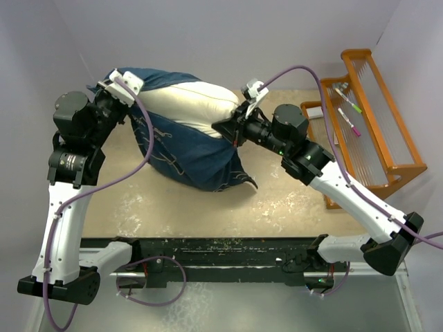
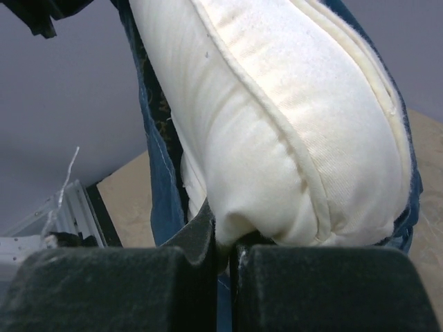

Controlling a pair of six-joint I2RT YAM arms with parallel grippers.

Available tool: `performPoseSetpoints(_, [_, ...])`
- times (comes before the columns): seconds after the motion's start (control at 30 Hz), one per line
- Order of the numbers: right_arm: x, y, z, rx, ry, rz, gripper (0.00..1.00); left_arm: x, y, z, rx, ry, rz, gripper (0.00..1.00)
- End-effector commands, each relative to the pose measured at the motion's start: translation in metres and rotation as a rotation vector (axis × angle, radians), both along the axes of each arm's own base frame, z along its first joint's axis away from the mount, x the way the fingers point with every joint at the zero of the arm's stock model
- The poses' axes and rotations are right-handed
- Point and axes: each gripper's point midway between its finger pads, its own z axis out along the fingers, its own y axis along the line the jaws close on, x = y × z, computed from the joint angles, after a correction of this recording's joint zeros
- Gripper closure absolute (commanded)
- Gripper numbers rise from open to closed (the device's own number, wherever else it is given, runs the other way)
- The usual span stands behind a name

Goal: Remove the pillowcase from the pillow

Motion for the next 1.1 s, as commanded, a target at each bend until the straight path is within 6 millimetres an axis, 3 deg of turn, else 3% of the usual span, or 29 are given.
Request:
performPoseSetpoints(0.0, [-0.029, 0.0, 0.037, 0.077, -0.122, 0.116, 1.0, -0.019, 0.018, 0.096, -0.163, -0.303, 0.089, 1.0])
performPoseSetpoints(0.13, [-0.035, 0.003, 0.029, 0.059, -0.11, 0.16, 1.0, -0.023, 0.008, 0.099, -0.229, -0.293, 0.037, 1.0])
performPoseSetpoints(0.2, [-0.029, 0.002, 0.027, 0.027, -0.141, 0.133, 1.0, -0.027, 0.0, 0.097, -0.247, -0.274, -0.01, 0.95])
performPoseSetpoints(0.3, [-0.025, 0.0, 0.022, 0.004, -0.149, 0.115, 1.0, -0.028, 0.002, 0.1, -0.271, -0.285, 0.005, 0.88])
performPoseSetpoints(0.33, [-0.026, -0.002, 0.022, 0.004, -0.162, 0.112, 1.0, -0.028, 0.007, 0.102, -0.277, -0.298, 0.029, 0.81])
performPoseSetpoints(0.43, [-0.028, -0.006, 0.026, 0.004, -0.192, 0.113, 1.0, -0.024, 0.011, 0.098, -0.251, -0.293, 0.056, 0.42])
performPoseSetpoints(0.57, [-0.033, -0.004, 0.034, 0.005, -0.226, 0.141, 1.0, -0.022, -0.011, 0.079, -0.161, -0.217, -0.065, 0.27])
performPoseSetpoints(0.7, [-0.037, -0.001, 0.053, 0.029, -0.276, 0.169, 1.0, -0.013, -0.022, 0.049, -0.063, -0.111, -0.13, 0.25])
performPoseSetpoints(0.9, [-0.049, 0.018, 0.064, -0.027, -0.342, 0.239, 1.0, -0.008, -0.018, 0.055, -0.032, -0.149, -0.111, 0.28])
performPoseSetpoints(0.97, [-0.053, 0.025, 0.065, -0.044, -0.358, 0.256, 1.0, -0.004, -0.015, 0.058, -0.028, -0.163, -0.092, 0.34])
performPoseSetpoints(1.07, [-0.057, 0.031, 0.067, -0.063, -0.381, 0.261, 1.0, 0.001, -0.003, 0.067, -0.039, -0.2, -0.017, 0.51])
